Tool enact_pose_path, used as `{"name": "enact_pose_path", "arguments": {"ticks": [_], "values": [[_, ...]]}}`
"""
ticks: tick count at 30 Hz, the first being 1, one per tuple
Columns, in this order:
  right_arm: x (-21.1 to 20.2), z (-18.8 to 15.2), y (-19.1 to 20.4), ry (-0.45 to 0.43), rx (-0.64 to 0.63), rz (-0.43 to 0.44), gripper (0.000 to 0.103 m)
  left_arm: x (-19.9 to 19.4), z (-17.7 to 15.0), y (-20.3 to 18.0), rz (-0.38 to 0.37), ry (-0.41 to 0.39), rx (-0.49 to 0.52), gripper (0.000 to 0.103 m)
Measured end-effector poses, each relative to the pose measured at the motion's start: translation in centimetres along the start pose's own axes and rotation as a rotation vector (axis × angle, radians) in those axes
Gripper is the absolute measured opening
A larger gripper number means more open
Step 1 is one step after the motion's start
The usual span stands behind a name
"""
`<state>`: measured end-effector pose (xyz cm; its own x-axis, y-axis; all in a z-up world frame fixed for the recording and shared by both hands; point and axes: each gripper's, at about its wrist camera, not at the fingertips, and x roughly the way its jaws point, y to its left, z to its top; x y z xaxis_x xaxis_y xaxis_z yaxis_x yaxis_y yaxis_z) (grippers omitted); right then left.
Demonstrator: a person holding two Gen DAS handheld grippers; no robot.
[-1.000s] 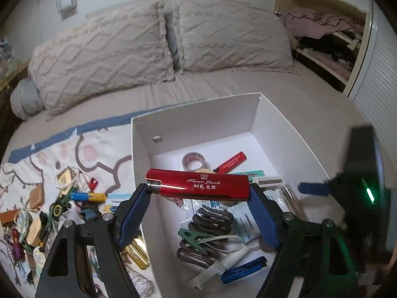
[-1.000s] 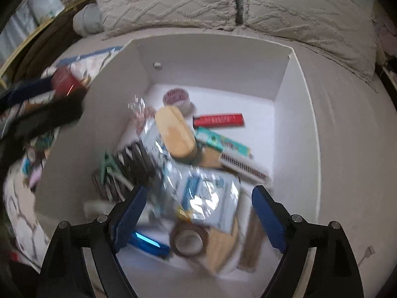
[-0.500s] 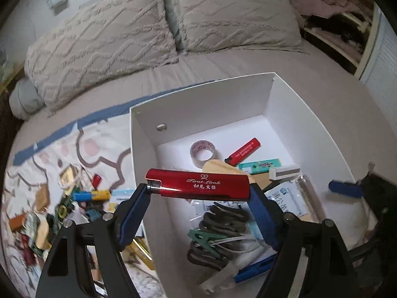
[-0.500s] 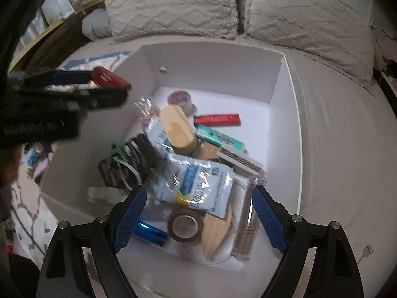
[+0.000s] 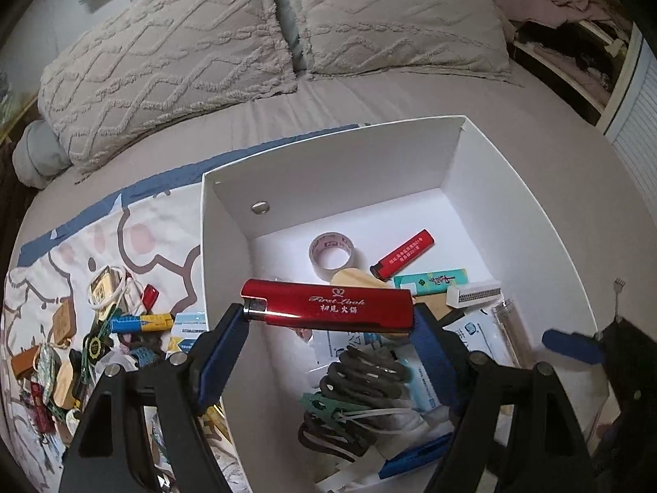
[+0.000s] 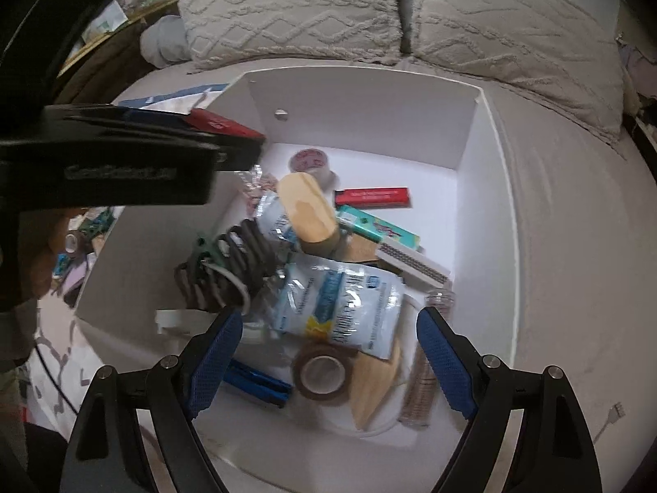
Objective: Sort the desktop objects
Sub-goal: 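Open the right tool to drop the white box while the left tool releases the red lighter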
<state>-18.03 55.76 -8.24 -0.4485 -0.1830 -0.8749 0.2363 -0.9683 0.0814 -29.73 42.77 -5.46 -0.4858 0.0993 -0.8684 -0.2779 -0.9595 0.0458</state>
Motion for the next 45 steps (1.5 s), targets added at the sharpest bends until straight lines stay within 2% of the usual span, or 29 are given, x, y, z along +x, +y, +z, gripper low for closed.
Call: {"name": "enact_pose_path", "arguments": {"ticks": [8, 16, 18, 21, 24, 36, 38, 43, 45], "values": [[0.1, 0.1, 1.5, 0.011, -0.047, -0.011, 0.087, -1.1, -0.1, -0.1, 0.015, -0.029, 0.017, 0.086], [0.1, 0.2, 0.9, 0.012, -0.018, -0.026, 0.087, -0.8, -0.7, 0.3, 0.009, -0.003, 0.005, 0.086], [-0.2, 0.3, 1.0, -0.003, -0.006, -0.054, 0.087, -0.8, -0.9, 0.3, 0.004, 0.001, 0.008, 0.086], [-1.2, 0.6, 1.4, -0.047, 0.003, -0.025, 0.087, -1.0, -1.2, 0.1, 0.005, 0.000, 0.023, 0.086], [-1.5, 0.8, 1.5, -0.053, -0.002, -0.043, 0.087, -1.1, -1.3, 0.1, 0.004, 0.000, 0.023, 0.086], [-1.0, 0.7, 1.2, -0.042, -0.006, -0.091, 0.087, -2.7, -2.4, 0.9, -0.051, -0.018, 0.006, 0.087], [-0.9, 0.7, 1.2, -0.039, -0.008, -0.102, 0.087, -2.9, -2.6, 1.1, -0.052, -0.024, 0.000, 0.095], [-1.0, 0.7, 1.2, -0.040, -0.018, -0.111, 0.087, -3.2, -3.1, 1.8, -0.057, -0.043, -0.020, 0.098], [-1.0, 0.7, 1.1, -0.045, -0.016, -0.123, 0.087, -3.4, -3.2, 2.3, -0.061, -0.046, -0.031, 0.103]]}}
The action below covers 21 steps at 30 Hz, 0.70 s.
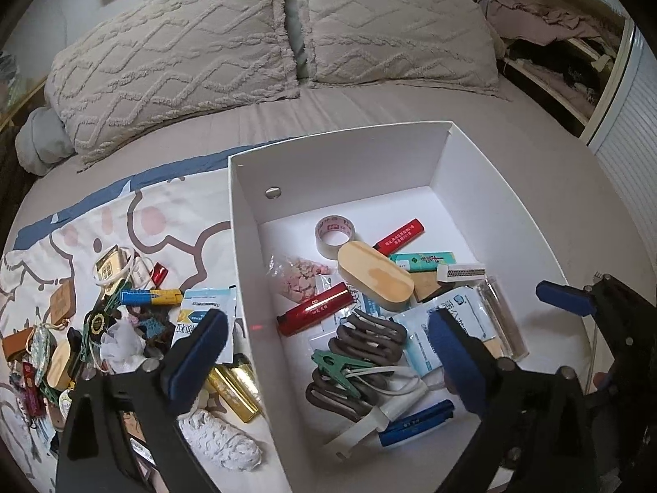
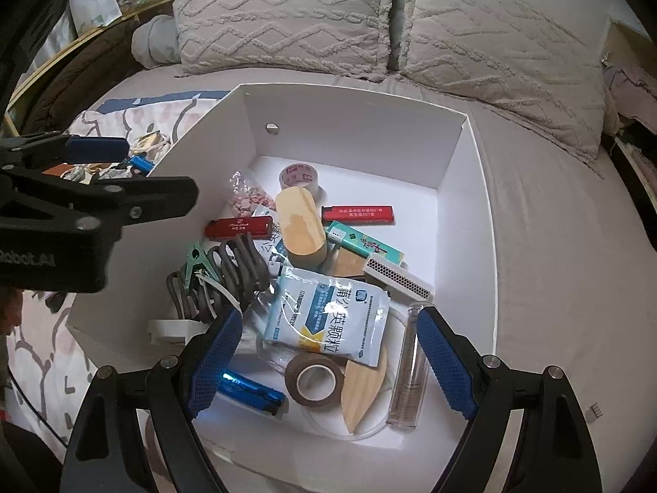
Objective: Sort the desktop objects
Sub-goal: 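Open the right tool to drop the white box while the left tool releases the red lighter, then lift both open tools out of the shoebox and back over the bed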
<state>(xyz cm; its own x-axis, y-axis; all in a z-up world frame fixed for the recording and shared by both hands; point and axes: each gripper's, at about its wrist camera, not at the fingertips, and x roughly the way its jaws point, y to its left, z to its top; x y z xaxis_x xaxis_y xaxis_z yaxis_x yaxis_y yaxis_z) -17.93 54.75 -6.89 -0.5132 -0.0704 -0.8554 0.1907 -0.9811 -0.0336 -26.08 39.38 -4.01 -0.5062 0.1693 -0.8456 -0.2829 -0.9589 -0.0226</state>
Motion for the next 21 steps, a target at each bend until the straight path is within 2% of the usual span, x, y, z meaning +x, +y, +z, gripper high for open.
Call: {"name": "enact_pose_path", "arguments": {"ticks": [3, 4, 7, 12, 21], "values": [[-0.1, 0.1, -0.3, -0.013, 0.011, -0.024, 0.090, -0.3, 0.0, 0.7, -0.006, -0.004, -0.013, 0.103], [-0.1, 0.0, -0.4, -0.014, 0.015, -0.029, 0.103, -0.4, -0.1, 1.0, -0.009, -0.007, -0.017, 0.103], [-0.4, 0.2, -0.9, -0.041, 0.038, -0.058, 0.103, -0.6, -0.3, 1.6, -0.011, -0.003, -0.022, 0.103], [-0.8, 0.3, -1.4, -0.059, 0.062, -0.056, 0.103, -0.8, -0.9, 2.7, 0.004, -0.001, -0.003, 0.103], [-0.5, 0.2, -1.3, -0.045, 0.053, -0.072, 0.103, -1.1, -1.6, 5.6, 0.012, -0.004, -0.032, 0.103]]}}
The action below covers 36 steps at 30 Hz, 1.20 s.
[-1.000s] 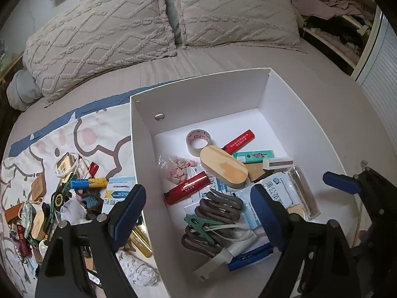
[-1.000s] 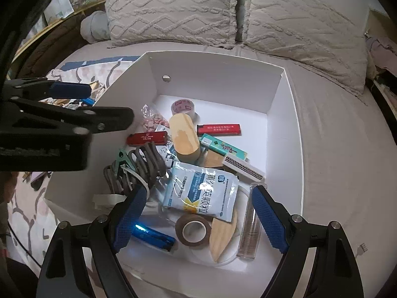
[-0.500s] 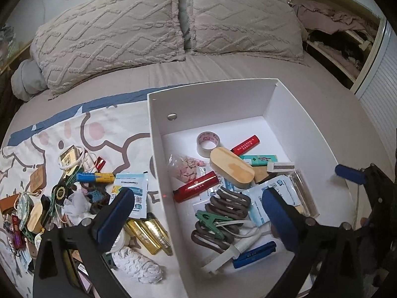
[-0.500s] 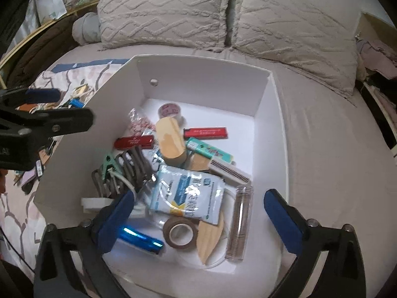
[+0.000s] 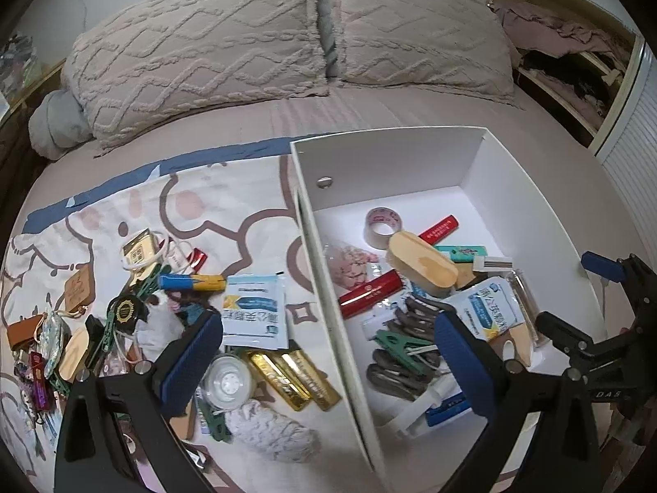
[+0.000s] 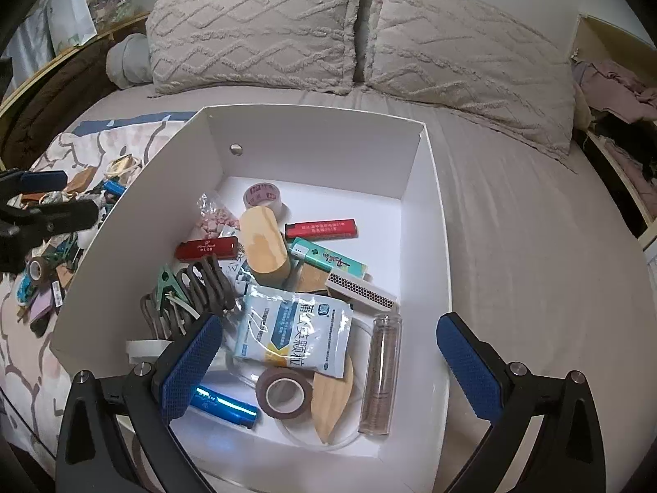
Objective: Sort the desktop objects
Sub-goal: 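Lift both open tools out of the shoebox and back over the bed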
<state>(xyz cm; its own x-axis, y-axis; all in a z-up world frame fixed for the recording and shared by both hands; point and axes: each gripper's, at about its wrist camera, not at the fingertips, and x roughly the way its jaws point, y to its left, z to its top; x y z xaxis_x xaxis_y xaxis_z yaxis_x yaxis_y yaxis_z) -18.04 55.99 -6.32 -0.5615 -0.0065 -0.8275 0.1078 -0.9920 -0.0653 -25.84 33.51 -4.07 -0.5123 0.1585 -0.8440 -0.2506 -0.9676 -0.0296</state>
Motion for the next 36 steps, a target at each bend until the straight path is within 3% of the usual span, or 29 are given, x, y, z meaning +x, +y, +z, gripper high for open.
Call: {"name": "enact_pose_path", "arguments": {"ticks": [13, 25, 36], "values": [[-0.7, 0.2, -1.1, -0.044, 0.039, -0.027, 0.103, -1.6, -1.2, 4.6, -0.017, -0.052, -0.017, 0.103], [-0.6, 0.1, -2.1, -0.055, 0.069, -0.079, 0.103, -2.1, -3.8, 11.9, 0.022, -0.065, -0.061, 0.103], [-2.3, 0.8, -1.1, -0.135, 0.071, -0.074, 0.103, -3.1, -6.3, 17.8, 0.034, -0.101, -0.084, 0.103]]}}
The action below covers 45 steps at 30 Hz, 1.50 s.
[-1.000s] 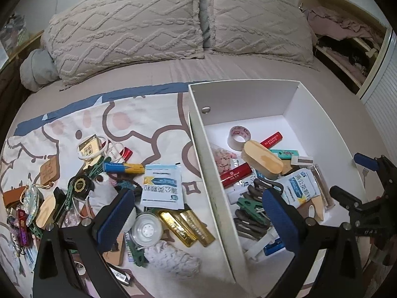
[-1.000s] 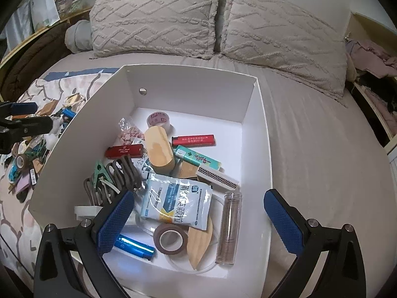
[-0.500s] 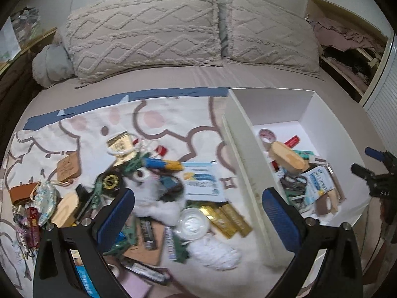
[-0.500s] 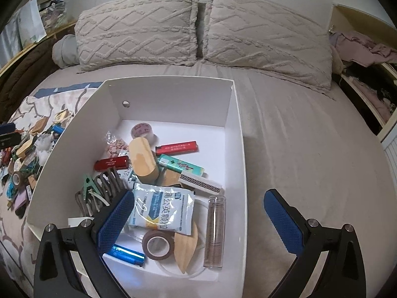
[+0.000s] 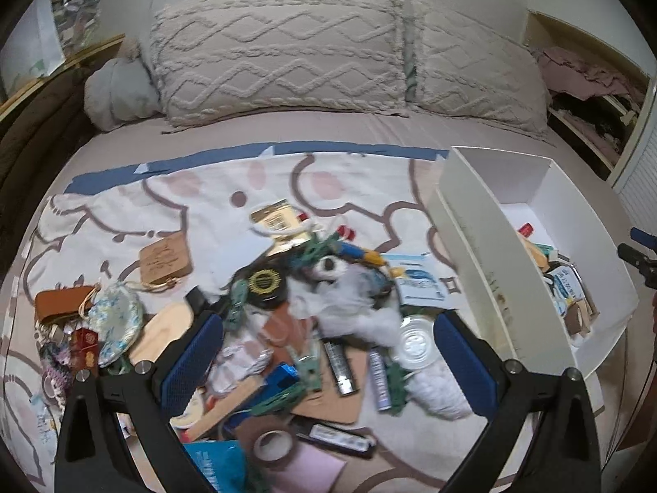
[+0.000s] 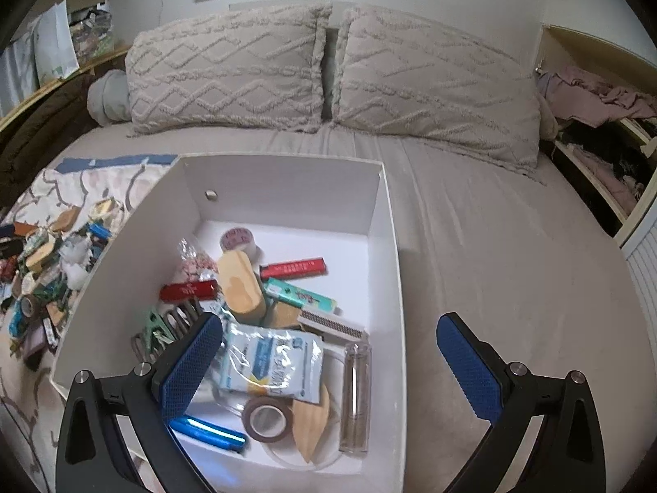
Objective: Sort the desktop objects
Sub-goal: 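Lift both open tools out of the shoebox and back over the bed, then move the left tool to the clear medicine packet while the right tool approaches the white lace bundle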
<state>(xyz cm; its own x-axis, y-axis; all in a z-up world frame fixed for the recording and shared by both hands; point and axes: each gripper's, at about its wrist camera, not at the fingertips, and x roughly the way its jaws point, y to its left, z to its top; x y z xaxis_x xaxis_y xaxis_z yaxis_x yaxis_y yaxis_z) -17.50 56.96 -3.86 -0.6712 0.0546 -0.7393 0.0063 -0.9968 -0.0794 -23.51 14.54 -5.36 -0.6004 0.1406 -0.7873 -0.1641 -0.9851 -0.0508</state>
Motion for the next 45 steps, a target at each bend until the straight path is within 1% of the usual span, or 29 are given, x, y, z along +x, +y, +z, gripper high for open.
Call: {"name": "enact_pose_path", "arguments": {"ticks": [2, 5, 8, 11, 15, 20, 25, 28, 33, 37, 40, 45], "values": [[-0.4, 0.3, 0.4, -0.021, -0.001, -0.001, 0.103, -0.3, -0.3, 0.9, 0.012, -0.011, 0.000, 0.103], [-1.0, 0.8, 1.1, -0.046, 0.012, 0.003, 0.103, -0.7, -0.7, 2.3, 0.012, -0.018, -0.010, 0.103], [-1.6, 1.2, 1.8, -0.081, 0.038, 0.019, 0.103, -1.2, -1.1, 3.8, 0.007, -0.030, -0.033, 0.103], [-2.3, 1.3, 2.8, -0.116, 0.061, 0.042, 0.103, -1.9, -1.8, 5.5, 0.017, -0.047, -0.059, 0.103], [-3.2, 1.0, 4.0, -0.156, 0.089, 0.077, 0.103, -3.3, -2.9, 7.8, 0.020, -0.069, -0.088, 0.103], [-4.5, 0.3, 5.2, -0.189, 0.131, 0.113, 0.103, -4.9, -4.7, 10.6, 0.049, -0.095, -0.118, 0.103], [-6.3, -0.5, 6.8, -0.224, 0.113, 0.116, 0.103, -6.6, -6.9, 13.9, 0.059, -0.115, -0.193, 0.103], [-7.6, -1.0, 7.8, -0.242, 0.110, 0.135, 0.103, -7.4, -7.8, 15.6, 0.073, -0.117, -0.217, 0.103], [-10.3, -2.1, 10.1, -0.273, 0.096, 0.169, 0.103, -9.5, -8.9, 18.2, 0.110, -0.167, -0.266, 0.103], [-12.0, -2.8, 11.8, -0.298, 0.086, 0.166, 0.103, -11.7, -9.8, 19.9, 0.136, -0.229, -0.293, 0.103], [-13.0, -3.3, 13.1, -0.311, 0.083, 0.194, 0.103, -13.0, -10.9, 21.0, 0.157, -0.267, -0.297, 0.103], [-14.2, -3.9, 15.3, -0.326, 0.061, 0.205, 0.103, -14.9, -12.9, 22.6, 0.194, -0.318, -0.307, 0.103]]}}
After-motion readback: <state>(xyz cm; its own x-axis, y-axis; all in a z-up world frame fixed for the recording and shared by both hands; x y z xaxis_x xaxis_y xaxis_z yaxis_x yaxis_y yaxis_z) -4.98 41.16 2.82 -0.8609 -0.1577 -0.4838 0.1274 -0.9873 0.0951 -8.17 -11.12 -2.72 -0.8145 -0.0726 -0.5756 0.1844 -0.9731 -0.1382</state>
